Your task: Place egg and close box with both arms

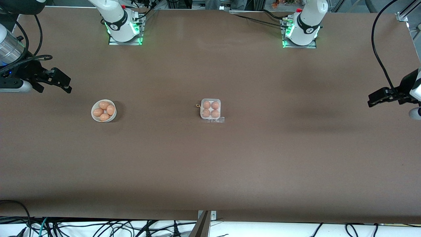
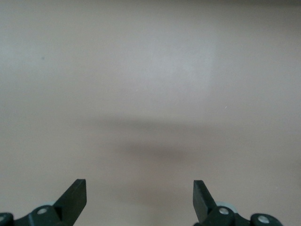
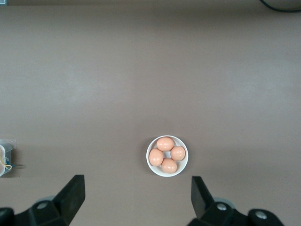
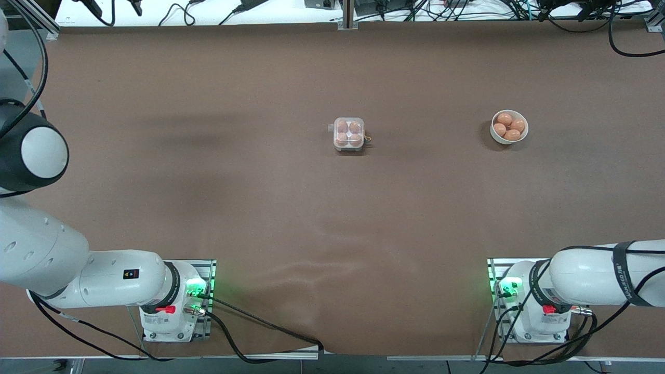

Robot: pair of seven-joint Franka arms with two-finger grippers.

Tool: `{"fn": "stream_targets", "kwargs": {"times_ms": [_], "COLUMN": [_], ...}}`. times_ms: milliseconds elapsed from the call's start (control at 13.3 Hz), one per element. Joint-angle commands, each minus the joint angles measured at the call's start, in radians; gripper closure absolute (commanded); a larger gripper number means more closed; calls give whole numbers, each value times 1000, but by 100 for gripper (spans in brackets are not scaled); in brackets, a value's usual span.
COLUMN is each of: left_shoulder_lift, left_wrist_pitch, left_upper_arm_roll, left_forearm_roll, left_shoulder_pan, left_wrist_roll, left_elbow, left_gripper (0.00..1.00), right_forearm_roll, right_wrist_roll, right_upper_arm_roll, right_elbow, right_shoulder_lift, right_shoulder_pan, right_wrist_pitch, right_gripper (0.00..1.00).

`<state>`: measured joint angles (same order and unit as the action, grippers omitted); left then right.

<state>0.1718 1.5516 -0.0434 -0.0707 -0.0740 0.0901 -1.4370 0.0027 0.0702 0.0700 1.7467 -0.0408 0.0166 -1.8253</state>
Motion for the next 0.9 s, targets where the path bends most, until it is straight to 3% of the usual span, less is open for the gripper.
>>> {"fn": "stream_targets", "kwargs": {"times_ms": [0,226,452,829], "left_shoulder_lift": [-78,-149,-176,-186], "left_wrist_pitch": [22,67,59,36], "left_upper_arm_roll": [-13,-21,-24,-35], "left_forearm_roll": [-5,-3,100,91], "left_shoulder_pan": [-26,-23,-20,-23], "left_wrist_roll": [-22,-26,-26,-26], "left_elbow": [-123,-203,-201,-201], "left_gripper": [0,0,0,0], "right_forearm_roll": [-13,-13,-13,-13], "right_wrist_roll": [-9,-7,-7,-9], "right_upper_arm_roll": [4,4,4,4], "right_elbow": [-7,-6,-6,-4], "right_shoulder_lift": [-4,-5,-5,-7], "right_shoulder_pan": [0,-1,-1,-1], "right_wrist_pitch": [9,11,11,12], "right_gripper": [0,0,0,0]}}
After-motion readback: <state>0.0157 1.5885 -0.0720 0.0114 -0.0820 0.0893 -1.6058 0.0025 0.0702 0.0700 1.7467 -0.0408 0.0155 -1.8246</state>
